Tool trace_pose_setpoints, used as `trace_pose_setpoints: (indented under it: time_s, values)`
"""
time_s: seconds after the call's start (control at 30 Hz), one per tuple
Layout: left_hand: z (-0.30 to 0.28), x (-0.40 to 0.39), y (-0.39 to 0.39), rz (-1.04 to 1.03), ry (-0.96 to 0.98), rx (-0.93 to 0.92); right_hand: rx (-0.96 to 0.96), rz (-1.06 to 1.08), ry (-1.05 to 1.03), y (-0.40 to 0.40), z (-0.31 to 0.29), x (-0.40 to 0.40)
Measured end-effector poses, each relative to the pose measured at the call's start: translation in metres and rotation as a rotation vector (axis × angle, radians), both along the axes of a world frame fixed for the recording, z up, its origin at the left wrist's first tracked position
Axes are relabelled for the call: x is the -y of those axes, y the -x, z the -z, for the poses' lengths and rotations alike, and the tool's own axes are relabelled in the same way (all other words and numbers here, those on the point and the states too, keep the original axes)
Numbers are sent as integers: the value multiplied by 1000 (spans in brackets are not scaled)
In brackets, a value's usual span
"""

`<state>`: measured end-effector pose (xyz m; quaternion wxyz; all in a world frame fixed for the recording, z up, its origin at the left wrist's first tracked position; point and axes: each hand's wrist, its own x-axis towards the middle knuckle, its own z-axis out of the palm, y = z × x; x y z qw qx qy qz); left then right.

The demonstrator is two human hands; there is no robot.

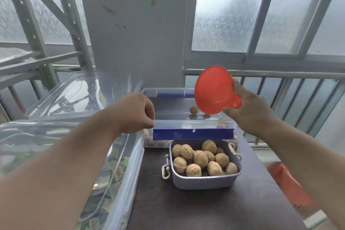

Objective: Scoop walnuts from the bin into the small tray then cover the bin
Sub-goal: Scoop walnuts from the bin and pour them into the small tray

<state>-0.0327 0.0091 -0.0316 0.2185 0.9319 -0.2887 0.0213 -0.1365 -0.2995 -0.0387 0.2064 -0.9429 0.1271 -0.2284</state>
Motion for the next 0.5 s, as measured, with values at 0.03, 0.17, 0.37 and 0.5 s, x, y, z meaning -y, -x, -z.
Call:
trace_pose_setpoints:
  time_s: [0.03, 0.17, 0.37, 0.5]
  values:
    - [0, 0, 0, -5, 0, 3, -24, 8, 45, -12, -1, 5]
    - [0, 0, -2, -16, 2, 2, -137, 44, 246, -48, -3, 15]
    - [1, -1, -7, 9, 26, -43, -182, -61, 485, -79, -6, -3]
    - [1, -2, -7, 19, 26, -44, -210, -179, 586, -97, 6, -22]
